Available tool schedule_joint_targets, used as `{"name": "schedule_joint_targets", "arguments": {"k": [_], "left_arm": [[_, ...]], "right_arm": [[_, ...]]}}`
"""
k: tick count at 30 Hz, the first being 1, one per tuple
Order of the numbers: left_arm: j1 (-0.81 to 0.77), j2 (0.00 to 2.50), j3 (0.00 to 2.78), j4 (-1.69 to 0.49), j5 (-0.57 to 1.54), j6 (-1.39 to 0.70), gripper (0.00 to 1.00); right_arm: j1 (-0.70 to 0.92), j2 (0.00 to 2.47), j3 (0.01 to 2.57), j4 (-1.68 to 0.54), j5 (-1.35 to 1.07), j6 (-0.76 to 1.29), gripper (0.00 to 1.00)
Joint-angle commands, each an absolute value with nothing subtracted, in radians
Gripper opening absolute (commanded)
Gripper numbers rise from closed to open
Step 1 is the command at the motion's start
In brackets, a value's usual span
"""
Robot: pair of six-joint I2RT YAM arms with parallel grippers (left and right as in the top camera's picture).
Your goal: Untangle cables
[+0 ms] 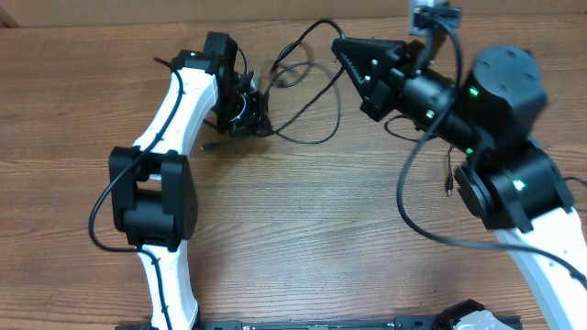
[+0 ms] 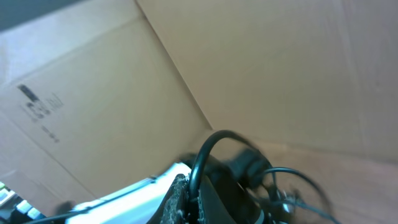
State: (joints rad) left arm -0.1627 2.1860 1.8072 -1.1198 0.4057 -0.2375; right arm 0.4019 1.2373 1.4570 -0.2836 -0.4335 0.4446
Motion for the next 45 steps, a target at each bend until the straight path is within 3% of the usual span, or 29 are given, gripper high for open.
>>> {"name": "schedule_joint_targets", "arguments": {"k": [1, 8, 17, 26, 33, 37, 45], "left_arm": [[-0.151, 2.241, 1.813, -1.133, 0.302, -0.248, 0.31], [-0.123, 2.286, 1.813, -1.156, 0.245, -0.248, 0.31], [-0.084, 2.289, 1.813, -1.175, 0.218, -0.248, 0.47], [-0.070, 2.289, 1.810, -1.178, 0.169, -0.248, 0.48], [-0.070, 2.289, 1.808, -1.177, 0.168, -0.248, 0.51], [-0.070, 2.289, 1.808, -1.177, 0.165, -0.248, 0.62], [-0.064, 2.286, 1.850, -1.183, 0.241, -0.211, 0.79]], "right_arm": [[0.405, 1.216, 1.482, -0.260, -0.419, 0.444, 0.04], [0.405, 1.185, 1.482, -0.233, -0.352, 0.388, 0.04], [0.405, 1.141, 1.482, -0.183, -0.272, 0.308, 0.04], [0.405, 1.121, 1.482, 0.182, -0.251, 0.226, 0.04], [0.405, 1.123, 1.482, 0.361, -0.038, 0.226, 0.04], [0.405, 1.123, 1.482, 0.300, 0.006, 0.227, 0.04], [0.405, 1.130, 1.481, -0.093, -0.011, 0.239, 0.04]]}}
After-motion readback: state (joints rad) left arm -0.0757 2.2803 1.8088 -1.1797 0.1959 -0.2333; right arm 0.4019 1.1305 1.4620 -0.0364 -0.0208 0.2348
